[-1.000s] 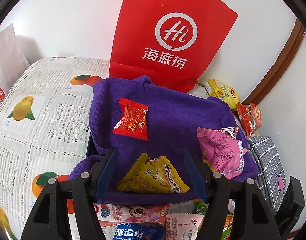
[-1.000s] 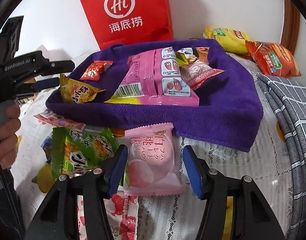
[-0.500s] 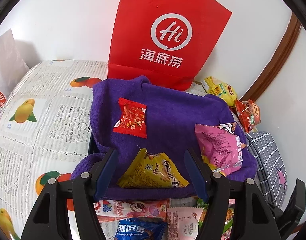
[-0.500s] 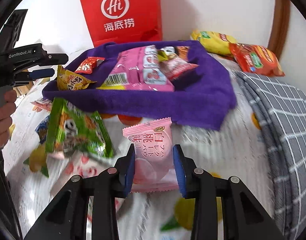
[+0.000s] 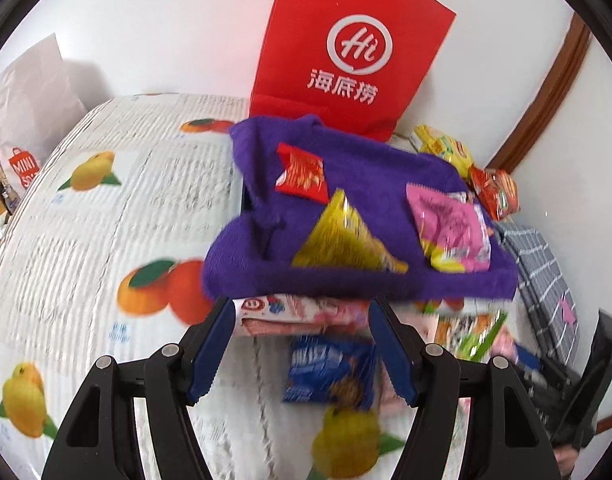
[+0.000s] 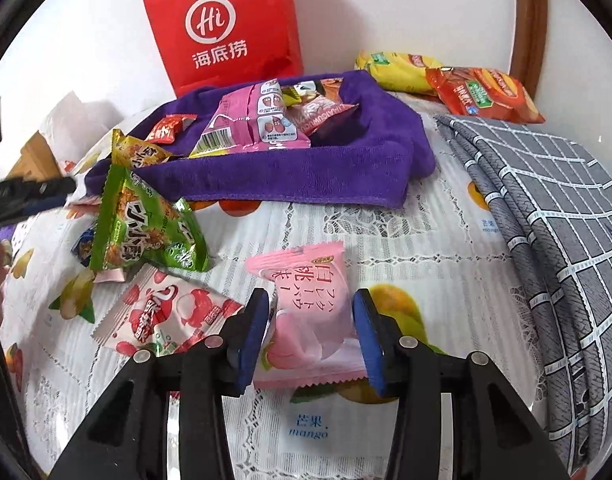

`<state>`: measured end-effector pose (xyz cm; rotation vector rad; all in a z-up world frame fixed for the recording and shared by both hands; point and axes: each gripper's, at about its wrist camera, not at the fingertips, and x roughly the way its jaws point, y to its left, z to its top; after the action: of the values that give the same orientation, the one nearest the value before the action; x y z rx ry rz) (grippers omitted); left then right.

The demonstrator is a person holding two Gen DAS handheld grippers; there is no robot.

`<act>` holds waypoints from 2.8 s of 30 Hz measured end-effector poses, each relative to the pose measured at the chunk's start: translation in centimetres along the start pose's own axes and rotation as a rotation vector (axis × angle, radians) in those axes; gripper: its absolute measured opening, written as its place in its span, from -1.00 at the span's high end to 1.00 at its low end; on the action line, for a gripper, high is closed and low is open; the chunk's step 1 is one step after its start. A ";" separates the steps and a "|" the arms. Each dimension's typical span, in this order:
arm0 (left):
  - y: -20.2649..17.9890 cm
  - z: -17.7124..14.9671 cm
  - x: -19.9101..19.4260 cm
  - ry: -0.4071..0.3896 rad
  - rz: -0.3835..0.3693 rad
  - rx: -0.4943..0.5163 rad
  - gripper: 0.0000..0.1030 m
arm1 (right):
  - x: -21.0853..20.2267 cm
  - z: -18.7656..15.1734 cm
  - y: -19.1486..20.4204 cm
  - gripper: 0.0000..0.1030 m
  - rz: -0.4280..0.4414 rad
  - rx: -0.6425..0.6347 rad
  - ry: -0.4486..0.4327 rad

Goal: Organize snacks
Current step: 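Grasp the pink peach candy packet with the right tool while the left tool grasps the blue cookie bag, then carry the peach packet and blue cookie bag over the purple towel with both tools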

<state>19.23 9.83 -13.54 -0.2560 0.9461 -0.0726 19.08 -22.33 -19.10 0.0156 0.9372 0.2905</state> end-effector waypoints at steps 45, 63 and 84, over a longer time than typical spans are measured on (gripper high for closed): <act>-3.8 -4.6 3.0 0.032 0.058 0.110 -0.54 | 0.0 0.0 -1.2 -0.08 0.113 0.068 -0.013; -3.9 -4.5 3.1 0.010 0.116 0.144 0.08 | 0.1 0.0 -0.7 -0.10 0.087 0.042 -0.007; -4.0 -2.6 -3.7 -0.088 0.026 0.107 0.11 | -5.7 2.3 0.7 0.31 0.072 0.018 -0.124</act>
<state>15.11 6.13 -11.07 -0.1472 0.8553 -0.0874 17.54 -22.79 -13.13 0.0832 0.8175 0.3438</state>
